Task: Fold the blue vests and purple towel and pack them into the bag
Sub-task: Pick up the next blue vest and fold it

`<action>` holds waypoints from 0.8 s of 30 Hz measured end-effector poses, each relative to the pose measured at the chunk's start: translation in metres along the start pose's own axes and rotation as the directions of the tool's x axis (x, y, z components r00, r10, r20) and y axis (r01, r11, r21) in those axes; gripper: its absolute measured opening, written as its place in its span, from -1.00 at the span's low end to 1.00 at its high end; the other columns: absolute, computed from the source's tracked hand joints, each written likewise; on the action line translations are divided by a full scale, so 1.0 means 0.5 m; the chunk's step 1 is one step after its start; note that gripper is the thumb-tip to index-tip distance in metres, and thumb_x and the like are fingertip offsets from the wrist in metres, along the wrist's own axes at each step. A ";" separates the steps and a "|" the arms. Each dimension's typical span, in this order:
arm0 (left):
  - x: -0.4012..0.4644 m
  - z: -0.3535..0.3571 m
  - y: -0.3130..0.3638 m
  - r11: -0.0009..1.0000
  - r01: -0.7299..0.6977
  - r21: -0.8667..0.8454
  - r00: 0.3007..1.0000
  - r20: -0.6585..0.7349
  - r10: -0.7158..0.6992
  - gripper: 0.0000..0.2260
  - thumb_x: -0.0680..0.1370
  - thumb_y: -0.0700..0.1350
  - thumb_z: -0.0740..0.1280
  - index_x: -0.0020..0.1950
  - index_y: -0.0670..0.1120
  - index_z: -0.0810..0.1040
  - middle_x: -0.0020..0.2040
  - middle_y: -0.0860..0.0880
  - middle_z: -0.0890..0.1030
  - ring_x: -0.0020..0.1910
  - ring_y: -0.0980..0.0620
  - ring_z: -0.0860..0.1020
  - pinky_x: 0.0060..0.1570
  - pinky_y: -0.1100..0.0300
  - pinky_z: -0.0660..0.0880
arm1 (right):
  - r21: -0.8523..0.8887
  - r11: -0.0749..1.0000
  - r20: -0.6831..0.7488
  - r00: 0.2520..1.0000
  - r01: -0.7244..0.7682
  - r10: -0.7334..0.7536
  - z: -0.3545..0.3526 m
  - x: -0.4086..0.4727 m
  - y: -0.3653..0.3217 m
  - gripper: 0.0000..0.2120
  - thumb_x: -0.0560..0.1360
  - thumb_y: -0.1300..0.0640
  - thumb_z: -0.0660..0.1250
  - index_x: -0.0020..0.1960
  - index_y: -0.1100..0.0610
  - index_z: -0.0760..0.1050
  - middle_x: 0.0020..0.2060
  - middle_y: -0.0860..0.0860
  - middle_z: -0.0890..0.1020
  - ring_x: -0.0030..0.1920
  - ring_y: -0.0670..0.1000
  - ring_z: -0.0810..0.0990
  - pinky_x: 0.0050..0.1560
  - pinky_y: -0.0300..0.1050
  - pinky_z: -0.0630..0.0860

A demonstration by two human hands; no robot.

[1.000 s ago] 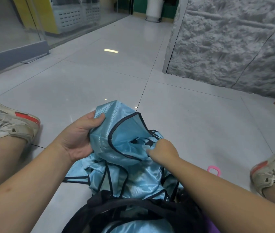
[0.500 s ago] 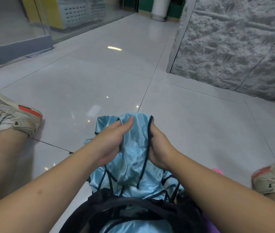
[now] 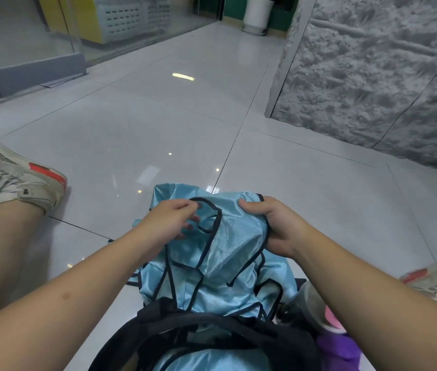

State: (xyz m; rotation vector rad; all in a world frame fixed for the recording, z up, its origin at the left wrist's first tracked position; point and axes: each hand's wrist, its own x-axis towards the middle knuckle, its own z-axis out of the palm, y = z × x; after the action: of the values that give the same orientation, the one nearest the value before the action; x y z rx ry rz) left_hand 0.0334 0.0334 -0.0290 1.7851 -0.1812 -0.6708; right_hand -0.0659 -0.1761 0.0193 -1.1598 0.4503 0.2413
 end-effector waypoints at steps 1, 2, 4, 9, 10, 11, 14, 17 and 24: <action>0.008 -0.001 -0.016 0.994 -0.023 0.102 0.996 -0.085 0.032 -0.88 0.65 0.00 0.37 0.14 0.04 0.65 0.03 -0.01 0.70 -0.06 0.00 0.64 -0.05 0.11 0.56 | -0.010 1.000 -0.015 1.000 0.001 -0.001 0.000 -0.002 -0.001 -0.65 0.51 0.22 0.41 0.26 0.35 0.62 0.14 0.25 0.70 0.09 0.21 0.72 0.19 0.10 0.64; 0.015 -0.003 -0.033 0.982 -0.026 0.188 0.984 -0.171 0.059 -0.88 0.61 -0.04 0.43 0.13 0.01 0.62 0.00 -0.02 0.67 -0.07 -0.02 0.63 -0.07 0.13 0.55 | -0.015 1.000 -0.029 1.000 0.004 -0.004 -0.001 -0.001 -0.002 -0.63 0.52 0.23 0.42 0.28 0.36 0.60 0.15 0.25 0.70 0.10 0.21 0.72 0.18 0.09 0.64; 0.022 -0.004 -0.061 0.945 0.008 0.326 0.948 -0.302 0.096 -0.74 0.53 -0.07 0.52 0.12 -0.06 0.51 0.00 -0.06 0.59 -0.05 -0.08 0.58 -0.12 0.11 0.47 | -0.027 1.000 -0.052 0.999 0.001 -0.002 -0.004 -0.001 -0.001 -0.63 0.53 0.22 0.42 0.29 0.35 0.60 0.17 0.24 0.70 0.12 0.22 0.71 0.20 0.11 0.63; 0.035 -0.003 -0.092 0.742 0.163 0.650 0.947 -0.315 0.068 -0.40 0.50 0.13 0.51 0.43 -0.03 0.35 0.25 -0.14 0.44 0.32 -0.22 0.38 0.21 -0.05 0.44 | -0.031 1.000 -0.061 0.998 0.007 -0.009 -0.011 -0.009 0.001 -0.73 0.45 0.21 0.44 0.11 0.30 0.68 0.08 0.22 0.72 0.05 0.20 0.73 0.17 0.10 0.64; 0.040 -0.003 -0.095 0.717 0.180 0.673 0.949 -0.312 0.054 -0.44 0.53 0.10 0.47 0.43 -0.04 0.35 0.20 -0.13 0.45 0.29 -0.24 0.41 0.15 -0.04 0.45 | -0.030 0.999 -0.060 0.998 0.011 -0.012 -0.014 -0.013 -0.001 -0.75 0.42 0.21 0.45 0.06 0.30 0.70 0.05 0.22 0.73 0.03 0.19 0.73 0.15 0.09 0.65; 0.043 -0.007 -0.097 0.695 0.196 0.692 0.949 -0.311 0.042 -0.52 0.55 0.03 0.43 0.40 -0.07 0.37 0.12 -0.11 0.46 0.21 -0.24 0.47 0.07 -0.02 0.47 | -0.028 0.999 -0.061 0.998 0.014 -0.016 -0.015 -0.015 -0.003 -0.75 0.40 0.20 0.46 0.03 0.29 0.70 0.04 0.21 0.73 0.01 0.19 0.74 0.14 0.08 0.65; 0.050 -0.020 -0.098 0.715 0.259 0.649 0.923 -0.385 0.016 -0.59 0.52 -0.17 0.33 0.35 -0.13 0.35 0.10 -0.18 0.51 0.08 -0.29 0.54 -0.06 -0.02 0.48 | 0.039 0.998 -0.093 0.995 0.039 -0.035 -0.021 -0.015 -0.008 -0.70 0.38 0.20 0.43 0.08 0.31 0.65 0.04 0.24 0.71 0.01 0.23 0.72 0.14 0.10 0.64; 0.049 -0.040 -0.094 0.768 0.292 0.570 0.895 -0.447 -0.008 -0.56 0.51 -0.25 0.31 0.37 -0.16 0.31 0.05 -0.19 0.50 -0.03 -0.25 0.53 -0.12 -0.01 0.45 | 0.171 0.980 -0.137 0.988 0.100 -0.077 -0.023 -0.011 -0.011 -0.74 0.37 0.21 0.39 0.03 0.29 0.58 -0.05 0.24 0.69 -0.08 0.24 0.70 0.12 0.13 0.62; 0.041 -0.097 -0.142 0.788 0.326 0.523 0.892 -0.447 -0.071 -0.62 0.52 -0.27 0.28 0.34 -0.12 0.49 0.15 -0.19 0.60 0.03 -0.20 0.55 -0.03 0.05 0.49 | 0.268 0.929 -0.251 0.949 0.255 -0.188 -0.021 -0.029 -0.060 -0.86 0.53 0.22 0.32 0.04 0.26 0.57 -0.08 0.19 0.69 -0.06 0.22 0.69 0.16 0.14 0.61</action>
State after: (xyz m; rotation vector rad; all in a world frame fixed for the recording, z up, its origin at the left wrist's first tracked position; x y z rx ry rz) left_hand 0.0609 0.0877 -0.0932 2.5391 0.1108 -0.3882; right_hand -0.0687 -0.1967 0.0474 -0.9332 0.5262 -0.1541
